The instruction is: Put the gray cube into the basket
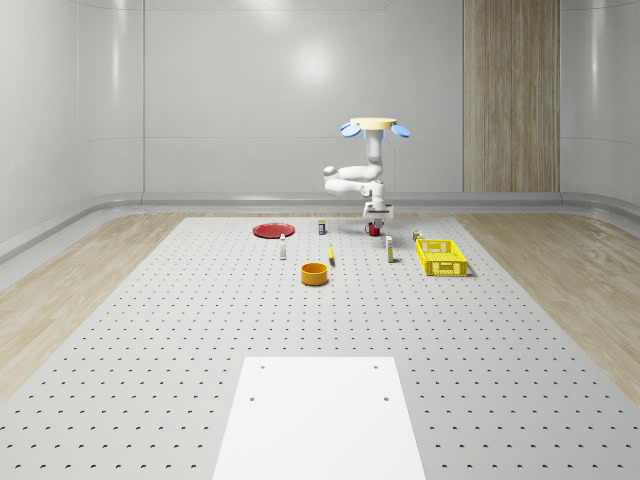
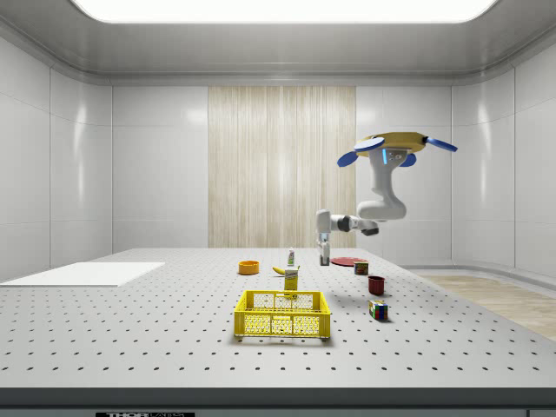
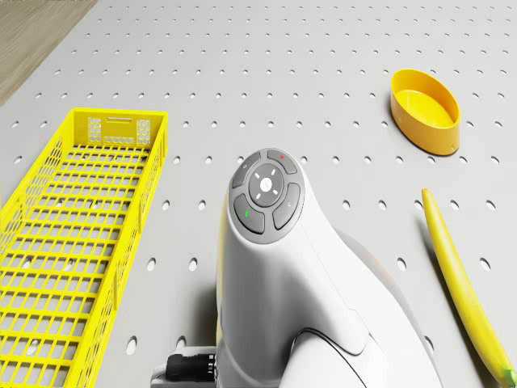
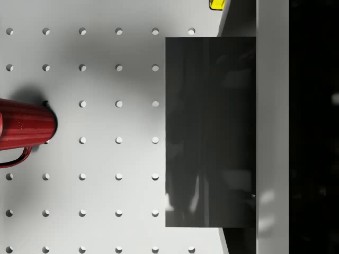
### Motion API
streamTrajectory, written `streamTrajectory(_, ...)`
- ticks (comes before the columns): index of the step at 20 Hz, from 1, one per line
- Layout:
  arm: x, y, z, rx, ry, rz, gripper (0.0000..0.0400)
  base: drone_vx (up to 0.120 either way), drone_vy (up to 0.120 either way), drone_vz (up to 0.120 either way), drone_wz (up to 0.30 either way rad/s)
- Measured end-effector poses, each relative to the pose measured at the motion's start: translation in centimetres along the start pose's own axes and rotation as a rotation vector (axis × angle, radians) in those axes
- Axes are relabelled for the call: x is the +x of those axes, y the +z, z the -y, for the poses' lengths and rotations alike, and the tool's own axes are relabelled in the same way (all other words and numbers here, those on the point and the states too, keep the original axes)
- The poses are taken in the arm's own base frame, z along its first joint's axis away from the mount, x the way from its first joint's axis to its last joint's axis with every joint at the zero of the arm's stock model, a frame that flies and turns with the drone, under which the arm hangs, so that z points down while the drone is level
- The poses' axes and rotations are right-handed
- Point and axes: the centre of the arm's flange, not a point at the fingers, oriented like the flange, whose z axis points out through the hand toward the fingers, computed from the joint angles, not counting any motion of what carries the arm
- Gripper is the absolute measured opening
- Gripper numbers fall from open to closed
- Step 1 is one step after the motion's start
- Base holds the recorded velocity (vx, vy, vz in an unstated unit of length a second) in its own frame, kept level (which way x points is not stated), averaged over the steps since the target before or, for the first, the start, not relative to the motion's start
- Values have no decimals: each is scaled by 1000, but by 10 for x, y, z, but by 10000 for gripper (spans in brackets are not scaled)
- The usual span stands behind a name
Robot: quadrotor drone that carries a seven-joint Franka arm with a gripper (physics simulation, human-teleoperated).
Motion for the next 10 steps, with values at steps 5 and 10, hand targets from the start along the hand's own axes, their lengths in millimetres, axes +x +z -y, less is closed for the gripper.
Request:
streamTrajectory(5,0,0,0,0,0,0,250,120,120,0,0)
streamTrajectory(10,0,0,0,0,0,0,250,120,120,0,0)
